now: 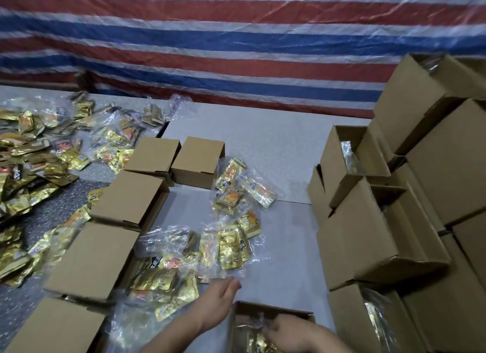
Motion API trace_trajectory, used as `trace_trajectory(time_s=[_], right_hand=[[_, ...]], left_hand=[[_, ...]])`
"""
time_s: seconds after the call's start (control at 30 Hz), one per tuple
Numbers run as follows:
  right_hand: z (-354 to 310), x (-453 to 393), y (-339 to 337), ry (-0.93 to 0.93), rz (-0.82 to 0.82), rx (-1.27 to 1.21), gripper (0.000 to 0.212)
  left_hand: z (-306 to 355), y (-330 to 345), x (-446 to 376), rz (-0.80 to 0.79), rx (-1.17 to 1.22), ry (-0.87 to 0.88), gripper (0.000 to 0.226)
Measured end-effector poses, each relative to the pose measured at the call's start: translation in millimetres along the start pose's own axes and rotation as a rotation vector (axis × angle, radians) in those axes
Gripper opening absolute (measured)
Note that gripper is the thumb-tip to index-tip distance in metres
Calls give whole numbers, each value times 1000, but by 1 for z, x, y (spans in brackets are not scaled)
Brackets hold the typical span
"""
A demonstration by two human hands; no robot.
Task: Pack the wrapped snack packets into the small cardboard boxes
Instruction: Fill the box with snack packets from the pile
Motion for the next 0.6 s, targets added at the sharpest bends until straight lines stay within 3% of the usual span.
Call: trace_trajectory(time_s=[0.13, 0.23, 0.37, 0.43, 0.6], right_hand=[[9, 28, -26, -2, 12, -250, 36], [1, 33, -45, -17, 91, -595, 33], [4, 24, -82, 19, 395, -731, 23], [4, 21, -93, 28, 447, -741, 23], [12, 15, -98, 70, 463, -796, 23]], left_hand=[[29, -70, -67, 288, -216, 53, 25], [52, -116, -133, 406, -343, -3, 40], [38, -133, -209, 277, -510, -229, 87], [24, -130, -231, 233, -519, -301, 97], [8, -103, -256, 113, -647, -214, 68]])
Point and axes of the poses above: each hand's wrist, its own x-axis away from the middle knuckle, its own y-axis out of the palm, z = x × y, the point moved 8 cm from there along -x, towards the middle knuckle
